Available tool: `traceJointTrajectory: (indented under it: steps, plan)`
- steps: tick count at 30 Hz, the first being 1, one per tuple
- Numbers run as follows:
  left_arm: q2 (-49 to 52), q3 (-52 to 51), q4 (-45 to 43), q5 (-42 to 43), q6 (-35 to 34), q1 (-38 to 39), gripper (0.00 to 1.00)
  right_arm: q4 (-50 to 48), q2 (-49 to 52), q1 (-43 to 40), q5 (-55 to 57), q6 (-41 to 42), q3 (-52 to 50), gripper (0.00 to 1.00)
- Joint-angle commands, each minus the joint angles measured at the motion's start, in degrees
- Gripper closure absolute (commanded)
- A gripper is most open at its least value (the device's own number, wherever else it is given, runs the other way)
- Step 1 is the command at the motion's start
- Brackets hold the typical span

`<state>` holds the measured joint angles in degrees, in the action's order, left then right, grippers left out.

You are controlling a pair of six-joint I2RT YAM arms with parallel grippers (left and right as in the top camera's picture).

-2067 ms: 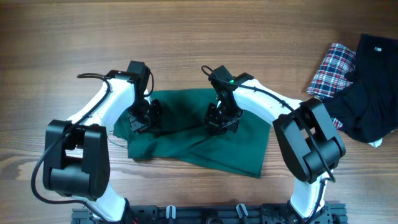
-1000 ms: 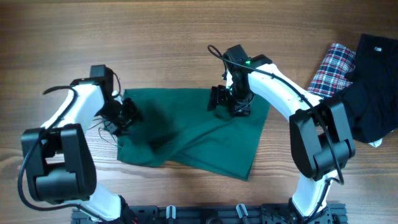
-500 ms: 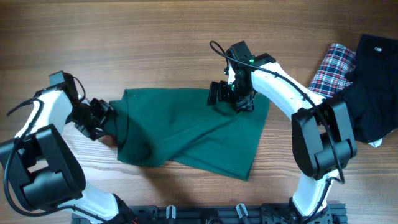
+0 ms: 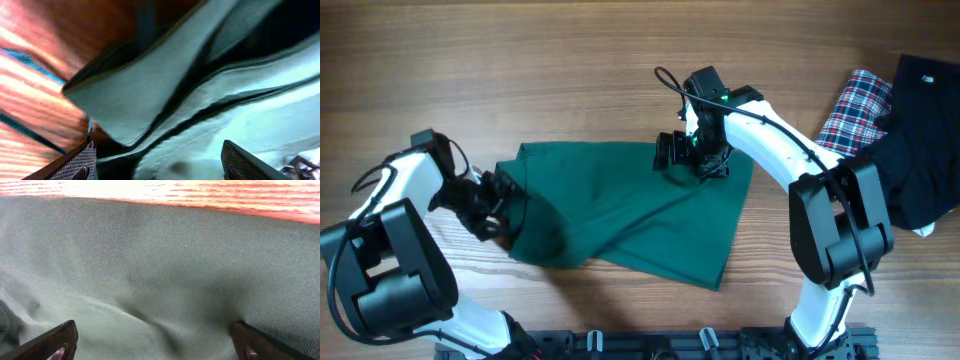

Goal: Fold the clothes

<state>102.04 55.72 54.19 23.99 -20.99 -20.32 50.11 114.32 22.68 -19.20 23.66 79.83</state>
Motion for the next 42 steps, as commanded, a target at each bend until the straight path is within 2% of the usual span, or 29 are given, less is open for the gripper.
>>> traceJointTrajectory:
  steps: [1, 8, 15, 18, 20, 21, 23, 26, 27, 28, 33, 37, 42]
  plan:
    - [-0.76, -1.14, 0.28, -1.95, 1.07, 0.33, 0.21, 0.02, -1.33, -0.2, 0.81, -1.2, 0.96, 0.0]
    - [-0.76, -4.61, -1.33, -0.98, 1.11, 1.03, 0.24, 0.02, -1.33, -0.2, 0.79, -1.88, 0.96, 0.0]
    - [-0.76, -5.07, -7.96, 4.7, 1.29, 9.22, 0.32, -0.42, -1.36, -0.22, 0.35, -3.67, 0.96, 0.0]
    - [-0.76, -5.07, -9.46, 4.96, -0.83, 13.64, 0.34, 0.04, -1.36, -0.83, 0.33, -4.13, 0.96, 0.0]
    - [-0.76, -5.07, -9.75, 5.27, -0.87, 14.82, 0.38, 0.13, -1.36, -1.42, 0.04, -4.13, 0.96, 0.0]
    - [-0.76, -5.07, -10.08, 6.16, -0.85, 15.26, 0.43, 0.11, -1.36, -1.86, -0.44, -4.13, 0.96, 0.0]
    - [-0.76, -5.07, -11.04, 7.54, -0.85, 15.45, 0.59, 0.11, -1.36, -2.64, -1.2, -4.2, 0.96, 0.0]
    - [-0.76, -5.05, -12.13, 7.5, -0.83, 15.43, 0.87, 0.31, -1.36, -3.43, -1.38, -4.17, 0.96, 0.0]
    - [-0.76, -5.07, -12.5, 7.5, -0.83, 15.43, 0.94, 0.39, -1.36, -3.5, -1.38, -4.2, 0.96, 0.0]
    - [-0.76, -5.05, -12.94, 7.48, -0.83, 15.43, 0.96, 0.57, -1.36, -3.54, -1.38, -4.17, 0.96, 0.0]
    - [-0.76, -5.05, -13.38, 4.15, -0.9, 14.43, 0.96, 1.84, -1.36, -3.87, -1.33, -4.17, 0.96, 0.0]
    - [-0.79, -5.05, -12.2, -1.97, -3.48, 9.01, 0.96, 2.6, -1.36, -4.59, 0.2, -4.13, 0.96, 0.0]
    - [-0.79, -5.05, -11.72, -1.09, -3.41, 2.08, 0.96, 2.91, -1.36, -6.23, 0.15, -4.17, 0.96, 0.0]
